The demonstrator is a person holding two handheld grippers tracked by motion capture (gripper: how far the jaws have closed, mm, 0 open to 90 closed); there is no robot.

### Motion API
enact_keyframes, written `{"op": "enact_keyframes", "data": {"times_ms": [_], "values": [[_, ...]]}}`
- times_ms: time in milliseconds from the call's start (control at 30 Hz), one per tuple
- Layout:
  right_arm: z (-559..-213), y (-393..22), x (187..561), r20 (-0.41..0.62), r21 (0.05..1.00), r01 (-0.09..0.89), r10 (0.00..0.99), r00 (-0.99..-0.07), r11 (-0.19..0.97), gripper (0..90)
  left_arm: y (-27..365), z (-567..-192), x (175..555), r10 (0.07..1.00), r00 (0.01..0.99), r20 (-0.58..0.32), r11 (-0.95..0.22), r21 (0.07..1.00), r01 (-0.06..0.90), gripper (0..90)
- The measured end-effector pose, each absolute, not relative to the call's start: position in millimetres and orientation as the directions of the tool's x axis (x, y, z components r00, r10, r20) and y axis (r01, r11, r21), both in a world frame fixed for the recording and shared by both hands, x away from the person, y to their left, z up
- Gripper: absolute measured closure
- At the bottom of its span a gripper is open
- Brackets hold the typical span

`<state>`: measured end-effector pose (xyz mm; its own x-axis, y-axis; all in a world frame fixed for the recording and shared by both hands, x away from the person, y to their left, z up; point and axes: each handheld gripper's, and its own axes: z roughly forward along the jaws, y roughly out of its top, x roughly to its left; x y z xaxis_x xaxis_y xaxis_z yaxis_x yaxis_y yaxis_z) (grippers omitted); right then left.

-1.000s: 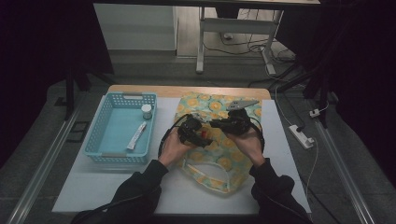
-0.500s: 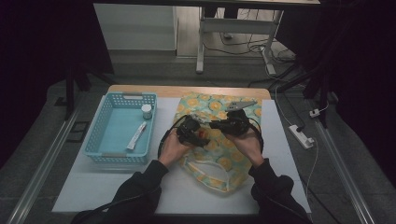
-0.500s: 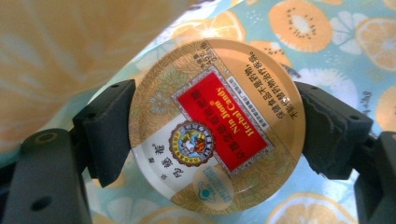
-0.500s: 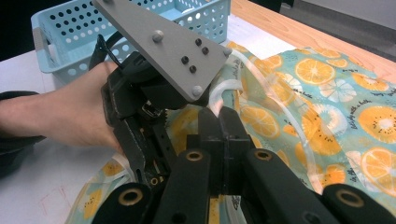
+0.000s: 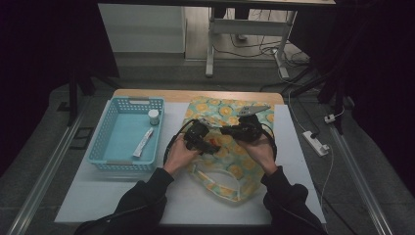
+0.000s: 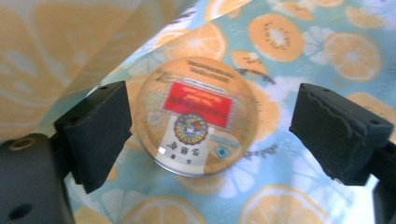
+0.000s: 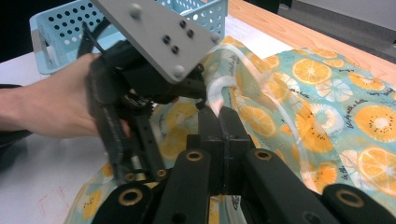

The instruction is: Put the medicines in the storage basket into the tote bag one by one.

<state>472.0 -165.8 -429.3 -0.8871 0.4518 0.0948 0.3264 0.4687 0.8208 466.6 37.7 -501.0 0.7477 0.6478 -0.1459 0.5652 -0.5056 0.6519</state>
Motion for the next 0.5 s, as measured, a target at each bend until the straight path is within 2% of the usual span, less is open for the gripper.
{"op": "enact_keyframes", "data": {"times_ms": [500], "values": [[-428.4, -166.3, 471.6, 0.095, 0.823, 0.325, 0.451, -0.887, 0.466, 90.0, 45.0, -477.5, 444.2, 0.57, 0.789, -0.228, -0.478, 0.689, 0.545, 1.6]]}}
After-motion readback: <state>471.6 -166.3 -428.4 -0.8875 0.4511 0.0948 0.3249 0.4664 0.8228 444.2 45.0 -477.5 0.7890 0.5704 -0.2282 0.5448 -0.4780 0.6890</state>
